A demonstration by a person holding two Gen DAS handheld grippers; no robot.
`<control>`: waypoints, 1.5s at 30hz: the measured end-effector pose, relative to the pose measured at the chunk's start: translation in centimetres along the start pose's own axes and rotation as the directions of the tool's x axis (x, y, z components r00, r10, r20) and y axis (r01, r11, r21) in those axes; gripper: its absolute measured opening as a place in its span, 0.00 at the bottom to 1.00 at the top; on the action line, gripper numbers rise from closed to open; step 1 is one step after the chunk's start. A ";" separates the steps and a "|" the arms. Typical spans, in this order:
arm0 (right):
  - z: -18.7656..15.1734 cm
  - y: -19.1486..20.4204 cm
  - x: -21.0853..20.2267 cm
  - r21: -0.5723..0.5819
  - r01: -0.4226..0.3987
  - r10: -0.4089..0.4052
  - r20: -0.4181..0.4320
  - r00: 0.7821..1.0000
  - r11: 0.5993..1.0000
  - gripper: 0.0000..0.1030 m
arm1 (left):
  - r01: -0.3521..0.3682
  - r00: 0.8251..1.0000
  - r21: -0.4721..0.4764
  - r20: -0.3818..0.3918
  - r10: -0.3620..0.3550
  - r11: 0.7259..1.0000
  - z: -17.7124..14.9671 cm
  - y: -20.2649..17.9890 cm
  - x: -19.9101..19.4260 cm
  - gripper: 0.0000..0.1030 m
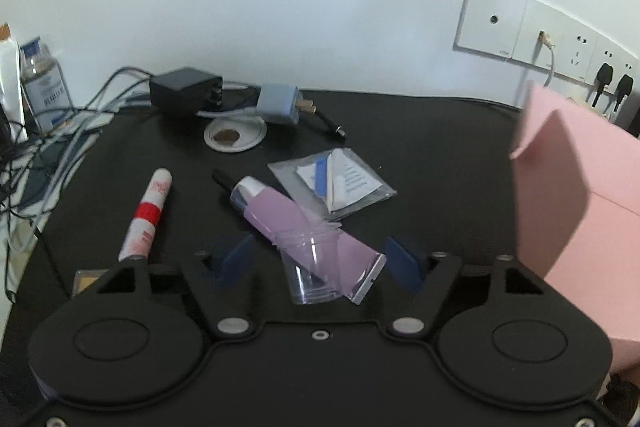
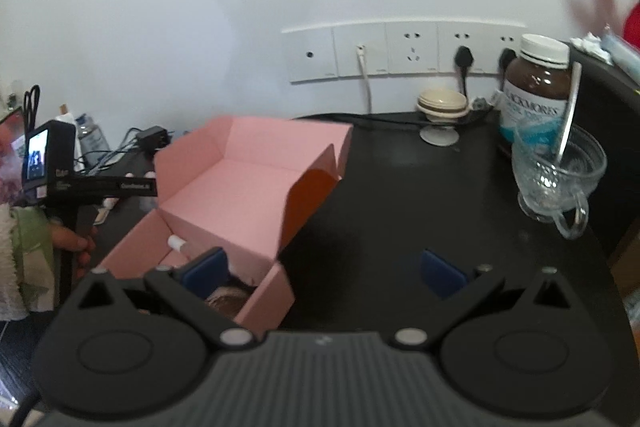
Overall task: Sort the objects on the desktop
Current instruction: 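Move the left gripper to the clear plastic cup beside the pink tube, then close the left gripper on the clear plastic cup, then lower the held cup into the open pink box and open the left gripper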
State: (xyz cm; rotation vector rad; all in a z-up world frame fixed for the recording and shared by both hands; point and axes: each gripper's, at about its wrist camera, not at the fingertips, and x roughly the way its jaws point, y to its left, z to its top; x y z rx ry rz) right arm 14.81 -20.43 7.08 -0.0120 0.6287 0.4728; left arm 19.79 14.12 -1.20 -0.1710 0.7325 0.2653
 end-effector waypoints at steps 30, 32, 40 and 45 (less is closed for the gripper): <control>0.2 2.8 2.4 -0.012 -0.010 0.009 -0.089 0.996 1.000 0.99 | 0.268 0.956 0.158 0.074 -0.282 0.950 -4.1 -4.6 -11.4 0.29; 0.4 2.4 2.5 0.019 -0.014 0.015 -0.089 0.996 1.000 0.99 | 0.258 0.963 0.188 0.032 -0.269 0.948 -4.5 -6.2 -10.6 0.29; 0.4 1.4 1.3 0.004 -0.025 0.025 -0.064 0.998 1.000 0.99 | 0.211 0.977 0.210 -0.057 -0.204 0.955 -5.1 -7.5 -8.1 0.55; 0.4 0.3 1.7 0.052 -0.037 0.041 -0.078 0.996 0.998 0.99 | 0.216 0.974 0.160 0.037 -0.225 0.963 -4.4 -5.9 -10.5 0.69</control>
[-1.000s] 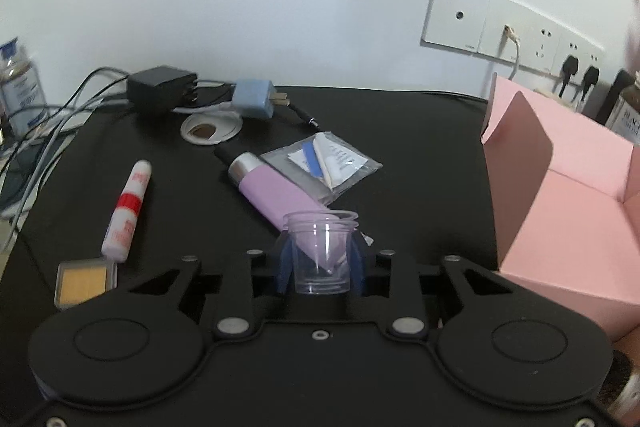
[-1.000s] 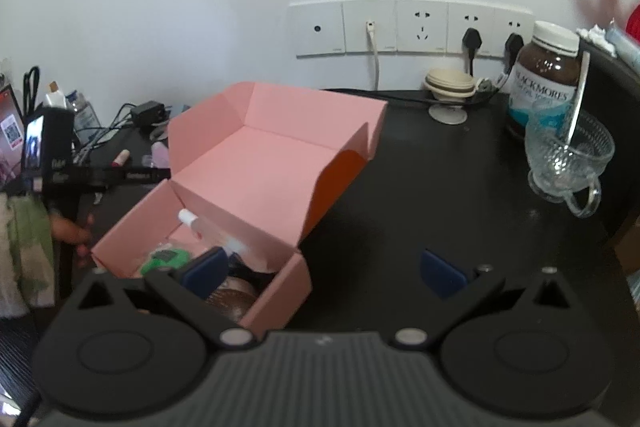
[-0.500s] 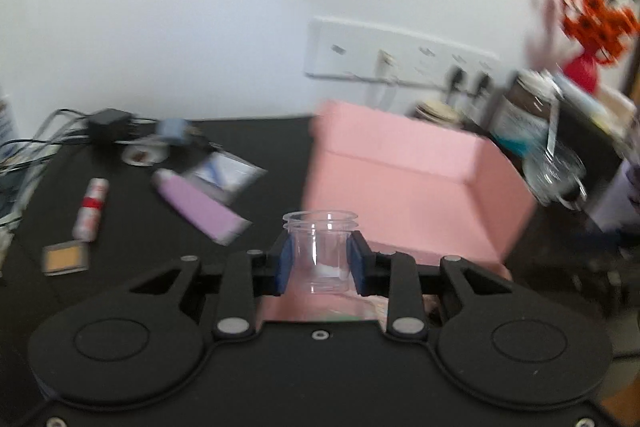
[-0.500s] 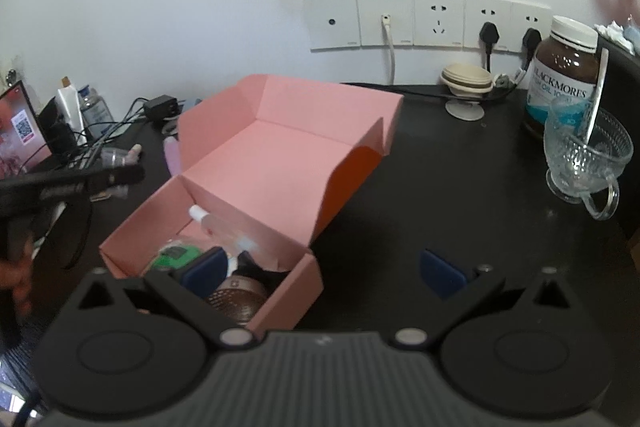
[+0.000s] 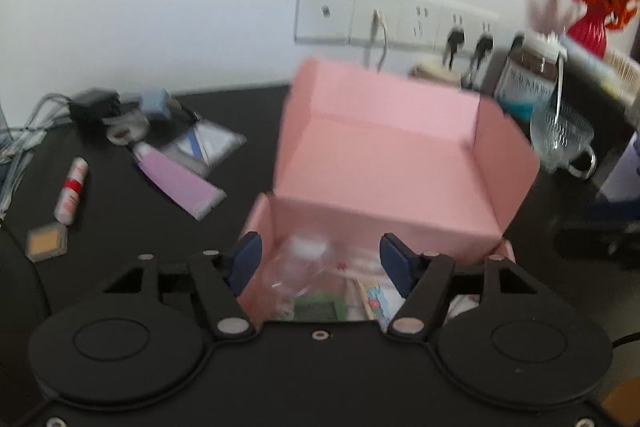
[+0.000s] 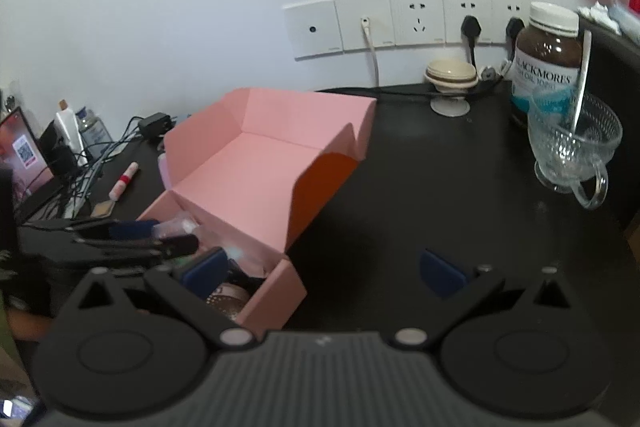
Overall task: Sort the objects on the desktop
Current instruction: 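Lower the held cup into the open pink box and open the left gripper, then bring the right gripper to the raised lid of the pink box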
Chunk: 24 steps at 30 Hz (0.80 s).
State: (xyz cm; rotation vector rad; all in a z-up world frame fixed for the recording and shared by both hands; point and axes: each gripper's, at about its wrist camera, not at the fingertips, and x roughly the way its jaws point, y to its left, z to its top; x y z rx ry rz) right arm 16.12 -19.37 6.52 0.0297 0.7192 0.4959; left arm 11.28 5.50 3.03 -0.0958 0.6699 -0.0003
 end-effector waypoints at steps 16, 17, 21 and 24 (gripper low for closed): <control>0.5 1.6 4.1 -0.128 0.022 -0.031 -0.069 0.997 0.992 0.99 | -0.052 0.995 -0.106 -0.091 0.042 0.993 -3.9 1.7 -0.1 0.75; 0.8 1.4 4.5 -0.132 0.038 -0.047 -0.069 0.997 0.990 0.99 | -0.057 0.995 -0.097 -0.091 0.048 0.994 -4.0 1.3 -0.2 0.76; 1.8 0.2 5.9 -0.126 0.084 -0.094 -0.074 0.993 0.988 0.99 | -0.062 0.994 -0.084 -0.093 0.054 0.995 -4.5 0.1 -0.4 0.77; 2.7 -0.9 6.7 -0.098 0.102 -0.109 -0.071 0.991 0.990 0.99 | -0.044 0.994 -0.084 -0.099 0.036 0.995 -4.4 -0.7 -0.4 0.77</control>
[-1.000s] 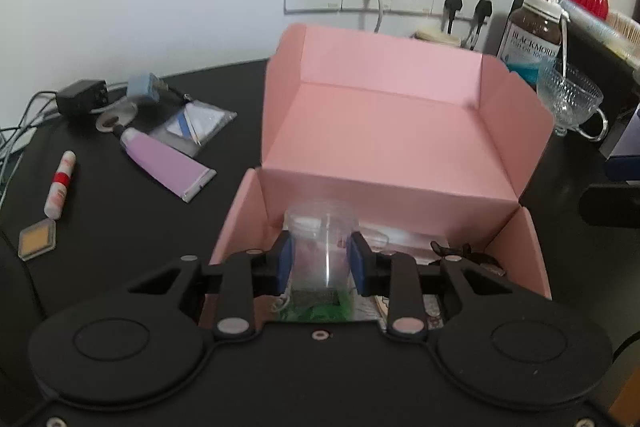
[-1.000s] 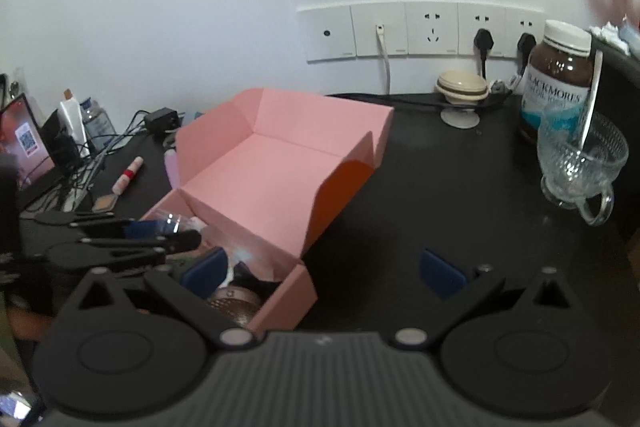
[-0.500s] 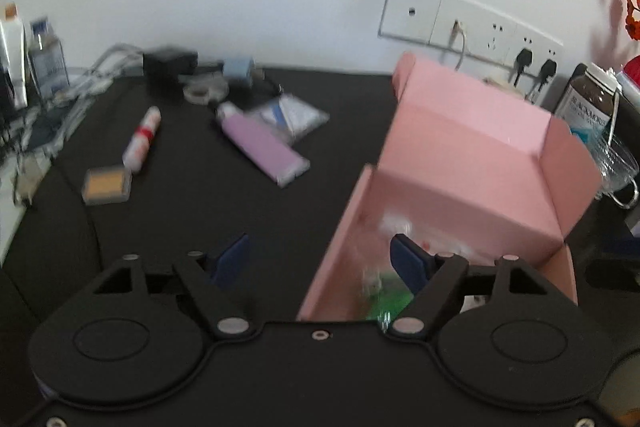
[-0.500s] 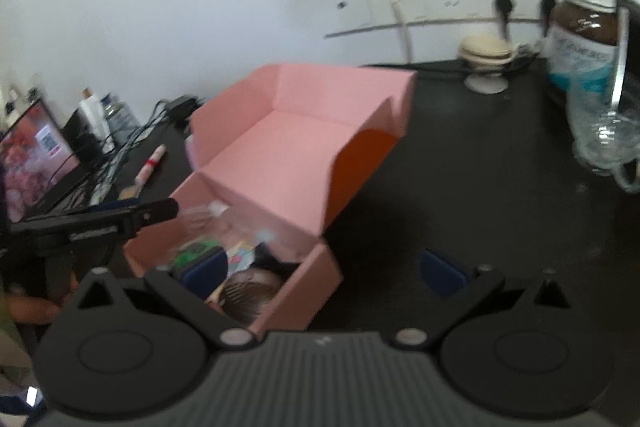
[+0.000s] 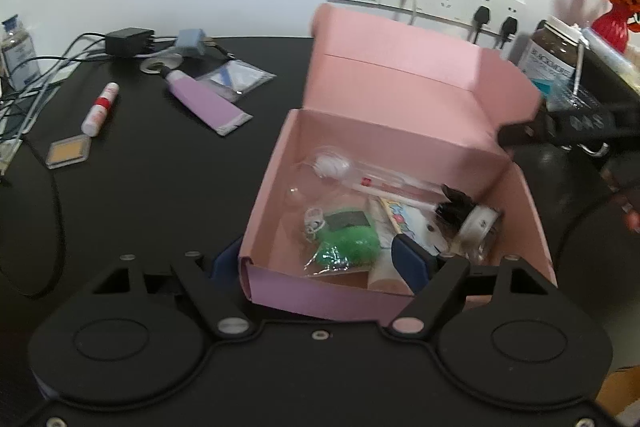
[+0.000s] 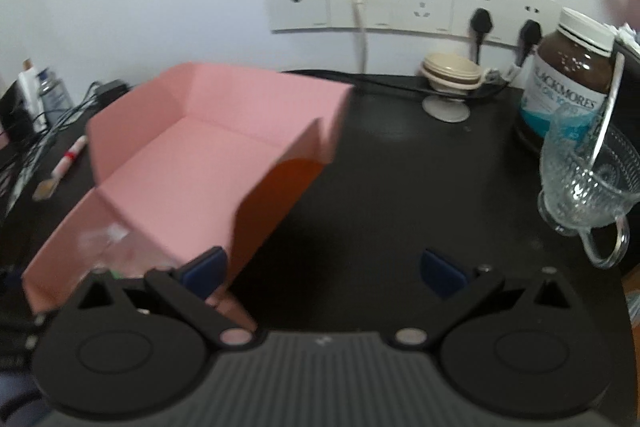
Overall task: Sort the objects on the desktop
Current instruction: 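Bring the right gripper to the raised lid of the pink box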
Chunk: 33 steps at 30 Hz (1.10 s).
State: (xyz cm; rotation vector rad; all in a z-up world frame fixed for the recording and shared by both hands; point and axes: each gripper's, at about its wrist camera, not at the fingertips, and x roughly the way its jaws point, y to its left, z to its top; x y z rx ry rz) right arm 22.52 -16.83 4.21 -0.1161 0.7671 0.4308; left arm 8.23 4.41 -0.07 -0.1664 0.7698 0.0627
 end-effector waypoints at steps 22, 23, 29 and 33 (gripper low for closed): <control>0.1 -3.0 -0.8 0.050 -0.330 0.334 -0.113 0.936 0.943 0.99 | 0.027 1.000 -0.058 0.012 -0.026 0.998 -0.5 -3.3 -0.5 0.77; -0.5 -3.1 -0.8 0.062 -0.345 0.350 -0.130 0.928 0.937 0.99 | 0.027 1.000 -0.057 0.013 -0.027 0.998 -0.5 -3.4 -0.4 0.77; -2.7 -3.2 -0.1 0.212 -0.392 0.426 -0.147 0.893 0.895 0.99 | 0.057 0.998 -0.043 0.012 -0.057 0.997 -0.6 -4.2 -0.5 0.77; -3.1 -2.9 0.2 0.284 -0.412 0.463 -0.143 0.875 0.866 0.99 | 0.067 0.998 -0.014 0.008 -0.067 0.998 -0.5 -4.7 -0.6 0.77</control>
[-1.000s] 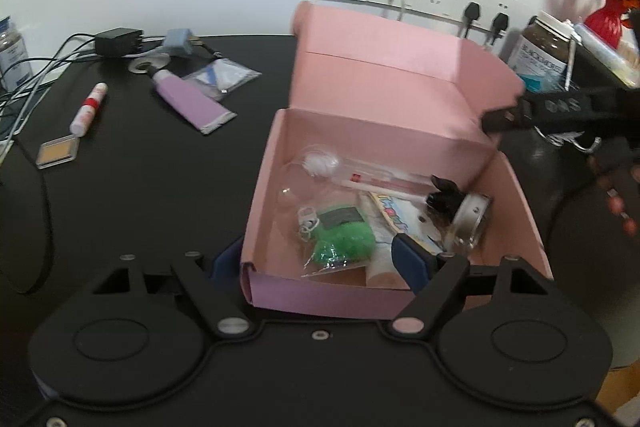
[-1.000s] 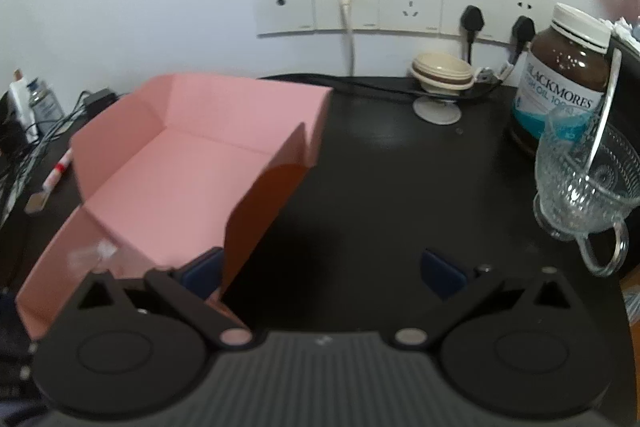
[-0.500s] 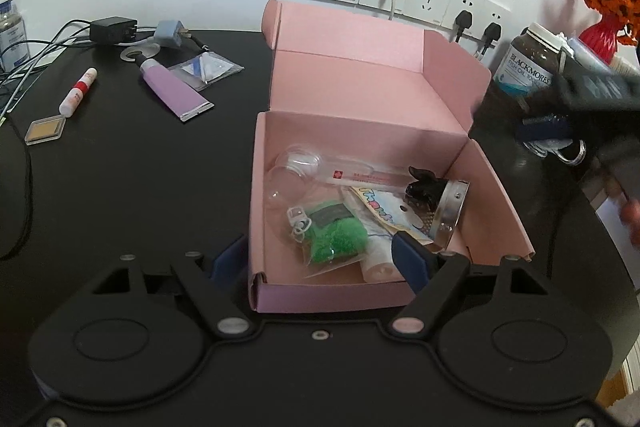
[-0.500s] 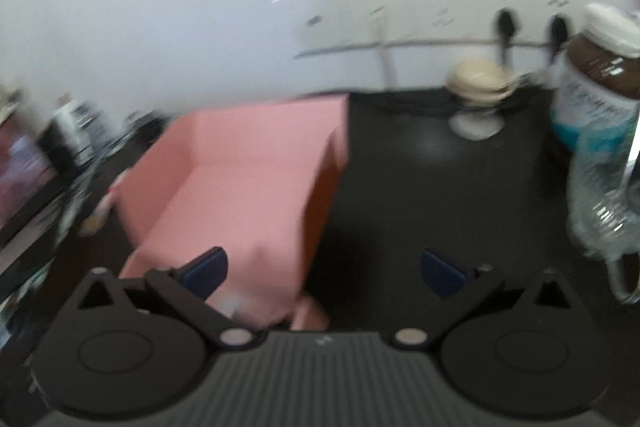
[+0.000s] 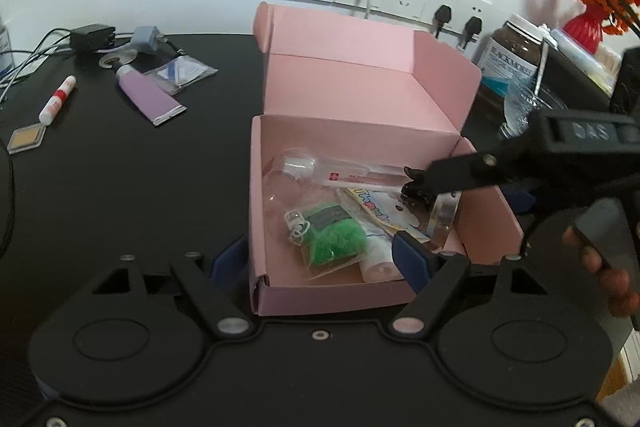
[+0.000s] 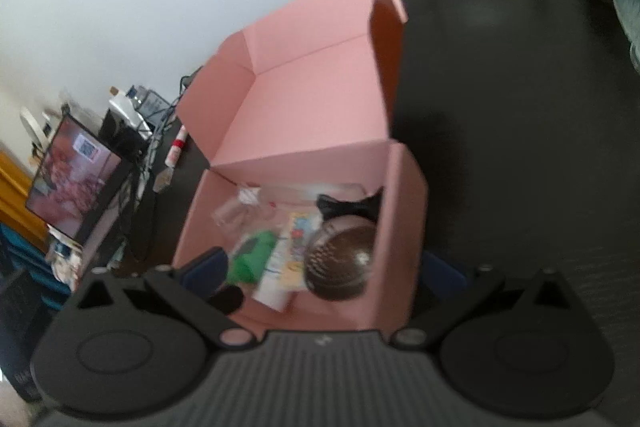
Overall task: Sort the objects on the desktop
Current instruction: 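Bring the right gripper to the raised lid of the pink box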
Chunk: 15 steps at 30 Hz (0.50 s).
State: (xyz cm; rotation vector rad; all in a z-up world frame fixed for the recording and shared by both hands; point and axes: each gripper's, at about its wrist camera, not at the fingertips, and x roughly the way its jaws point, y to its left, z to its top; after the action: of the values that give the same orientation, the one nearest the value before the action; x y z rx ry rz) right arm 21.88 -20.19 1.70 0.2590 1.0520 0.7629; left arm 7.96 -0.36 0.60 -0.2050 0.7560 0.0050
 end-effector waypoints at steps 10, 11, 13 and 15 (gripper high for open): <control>1.2 -0.4 1.0 0.013 0.006 -0.006 0.023 1.000 1.000 0.99 | 0.010 1.000 0.019 0.005 -0.010 1.000 -0.4 -0.5 -0.9 0.77; 1.2 -0.4 1.1 0.006 0.004 -0.004 0.023 1.000 1.000 0.99 | 0.007 1.000 0.016 0.006 -0.007 1.000 -0.5 -0.5 -1.0 0.77; 1.4 -0.2 1.1 -0.001 0.001 -0.001 0.025 1.000 1.000 0.99 | -0.002 1.000 0.007 0.010 0.002 1.000 -0.6 -0.2 -1.1 0.77; 1.3 -0.4 1.1 0.008 -0.005 0.004 0.025 1.000 1.000 0.99 | -0.019 1.000 0.002 0.011 0.019 1.000 -0.6 -0.1 -1.1 0.78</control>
State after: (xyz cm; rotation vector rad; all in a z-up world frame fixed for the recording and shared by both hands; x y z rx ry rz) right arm 23.46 -19.59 1.38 0.2769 1.0315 0.7580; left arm 6.72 -0.53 0.96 -0.1957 0.7469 0.0230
